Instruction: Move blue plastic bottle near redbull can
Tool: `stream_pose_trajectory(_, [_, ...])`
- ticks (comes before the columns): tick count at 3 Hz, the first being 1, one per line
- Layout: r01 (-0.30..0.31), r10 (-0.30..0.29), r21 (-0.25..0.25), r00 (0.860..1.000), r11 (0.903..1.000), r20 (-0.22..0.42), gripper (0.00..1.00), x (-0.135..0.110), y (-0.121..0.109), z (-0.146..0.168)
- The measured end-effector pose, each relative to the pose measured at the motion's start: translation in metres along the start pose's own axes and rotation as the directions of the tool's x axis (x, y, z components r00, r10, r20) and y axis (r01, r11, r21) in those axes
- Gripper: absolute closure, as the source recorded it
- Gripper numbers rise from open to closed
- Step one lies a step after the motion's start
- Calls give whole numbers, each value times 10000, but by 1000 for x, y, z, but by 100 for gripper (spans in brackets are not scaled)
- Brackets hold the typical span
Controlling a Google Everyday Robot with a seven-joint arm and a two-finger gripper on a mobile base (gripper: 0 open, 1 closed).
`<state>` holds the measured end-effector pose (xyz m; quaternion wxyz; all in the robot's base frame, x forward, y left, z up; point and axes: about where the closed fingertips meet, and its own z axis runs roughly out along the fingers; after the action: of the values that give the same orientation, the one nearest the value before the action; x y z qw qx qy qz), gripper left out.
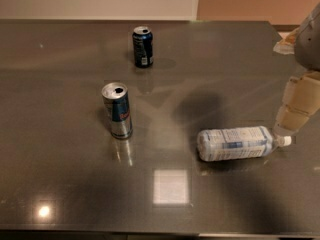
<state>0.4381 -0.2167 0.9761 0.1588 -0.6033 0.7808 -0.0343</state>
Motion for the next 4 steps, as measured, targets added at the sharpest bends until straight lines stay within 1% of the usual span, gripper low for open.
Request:
stream_pose_trajectory(1, [0, 0, 2, 10000, 10000, 1, 0, 0, 0, 0])
stream_pose_trajectory(2, [195, -195, 22, 9996, 9998, -182, 0, 0, 0, 3])
stream_pose_trajectory(3, [534, -541, -197, 9978, 9984, -372, 0, 3, 3, 15])
stream_pose_trajectory(4, [961, -987, -668, 9944, 9931, -365, 0, 10, 13, 32])
